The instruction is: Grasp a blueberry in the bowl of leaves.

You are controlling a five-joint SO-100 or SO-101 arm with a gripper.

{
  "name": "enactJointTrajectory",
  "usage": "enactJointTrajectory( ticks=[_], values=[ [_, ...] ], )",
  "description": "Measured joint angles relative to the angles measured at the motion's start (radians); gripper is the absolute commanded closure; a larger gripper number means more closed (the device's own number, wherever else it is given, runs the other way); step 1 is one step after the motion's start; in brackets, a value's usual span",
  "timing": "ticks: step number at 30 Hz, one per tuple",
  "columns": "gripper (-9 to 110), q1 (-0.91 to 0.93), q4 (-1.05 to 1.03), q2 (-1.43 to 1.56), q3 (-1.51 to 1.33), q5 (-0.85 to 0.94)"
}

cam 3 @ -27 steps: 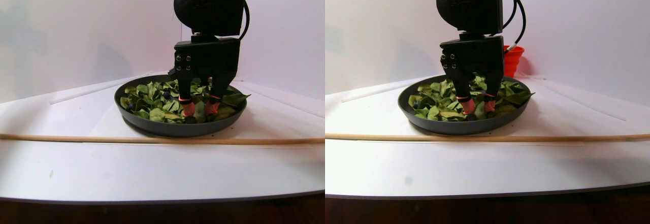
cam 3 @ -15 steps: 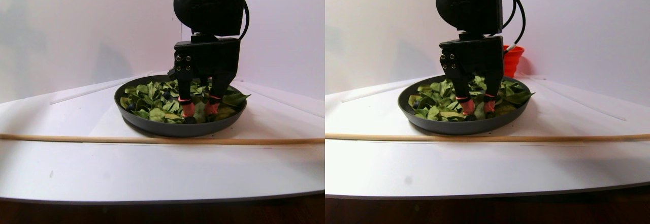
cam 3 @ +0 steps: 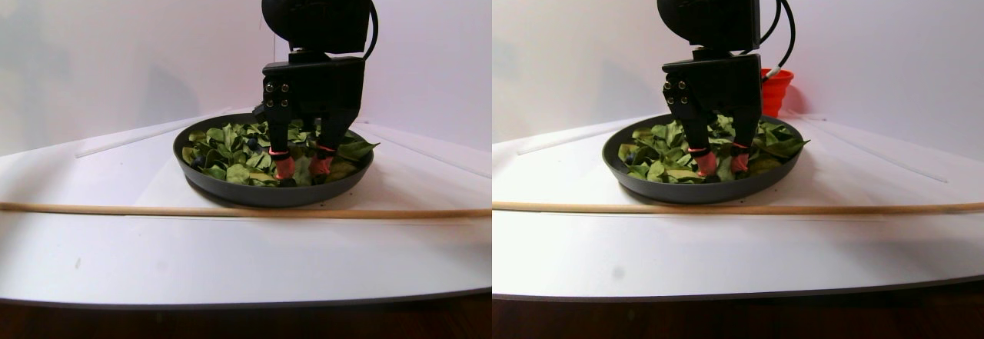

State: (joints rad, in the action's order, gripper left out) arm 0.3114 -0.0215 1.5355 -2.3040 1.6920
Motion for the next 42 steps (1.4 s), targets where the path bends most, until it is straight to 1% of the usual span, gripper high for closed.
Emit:
enactJointTrajectory(
  ticks=[20, 42],
  values=[
    [88, -0.02, -0.009, 0.1, -0.029, -0.018],
    [87, -0.04, 0.02, 0.058, -0.051, -0.035]
  ],
)
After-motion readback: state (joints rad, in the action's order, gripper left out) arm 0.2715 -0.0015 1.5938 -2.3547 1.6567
